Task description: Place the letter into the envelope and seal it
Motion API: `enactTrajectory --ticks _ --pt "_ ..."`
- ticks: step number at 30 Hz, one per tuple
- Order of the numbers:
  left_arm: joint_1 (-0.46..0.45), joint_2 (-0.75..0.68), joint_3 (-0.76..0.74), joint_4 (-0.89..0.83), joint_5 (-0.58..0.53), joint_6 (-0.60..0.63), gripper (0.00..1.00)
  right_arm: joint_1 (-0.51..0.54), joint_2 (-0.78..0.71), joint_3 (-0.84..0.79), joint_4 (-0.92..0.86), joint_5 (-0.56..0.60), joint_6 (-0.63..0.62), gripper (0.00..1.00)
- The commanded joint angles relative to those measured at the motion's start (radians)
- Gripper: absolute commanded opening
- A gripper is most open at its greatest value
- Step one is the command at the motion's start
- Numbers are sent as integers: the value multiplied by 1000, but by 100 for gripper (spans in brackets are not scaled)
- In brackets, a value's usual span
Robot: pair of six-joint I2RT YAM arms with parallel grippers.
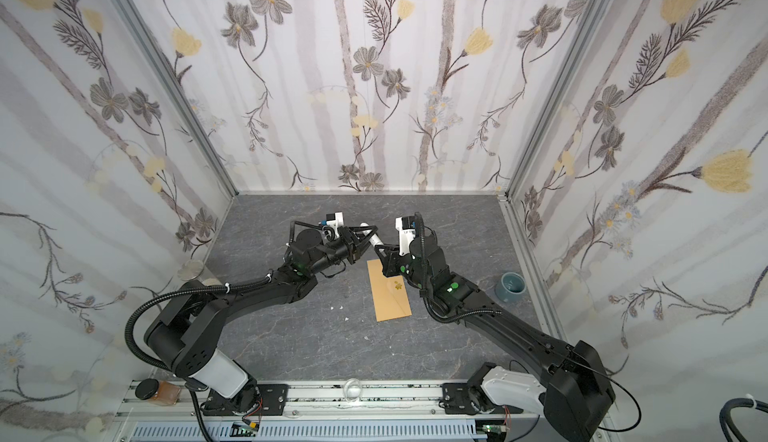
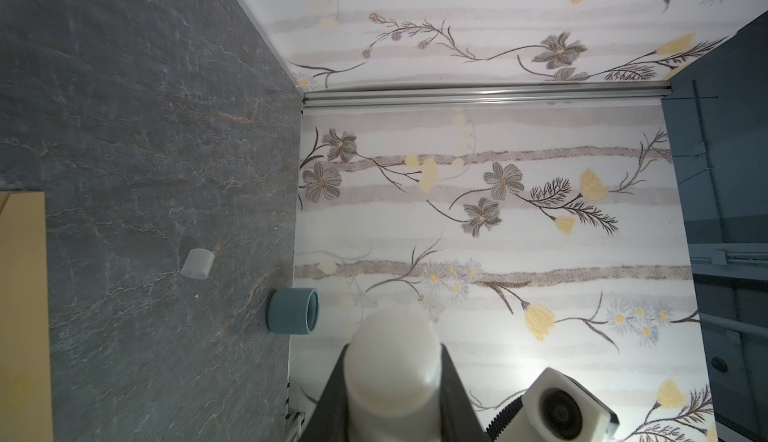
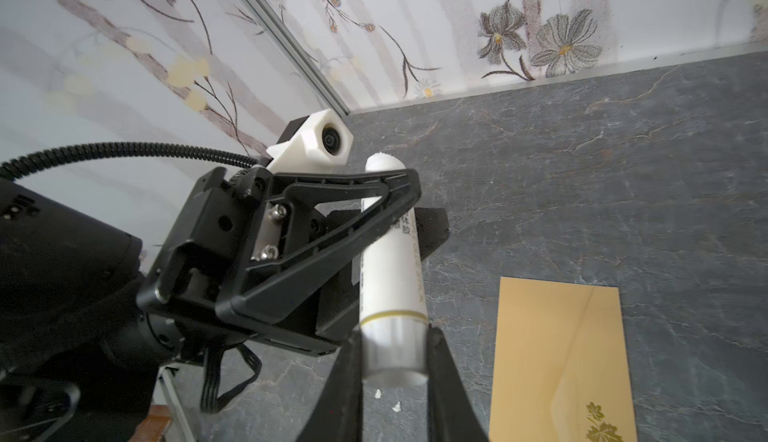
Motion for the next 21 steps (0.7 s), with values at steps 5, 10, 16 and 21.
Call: enactTrajectory --ticks 5,10,16,21 --pt "-2 -28 -3 -54 68 24 0 147 18 69 -146 351 -294 8" --pt "-2 -39 -1 -85 95 34 0 256 63 102 -187 534 -405 8" --pt "-3 -47 -2 -109 112 42 0 377 125 112 -182 776 -552 7" --pt "-4 -54 1 -117 112 43 0 470 227 120 -165 1002 -687 6"
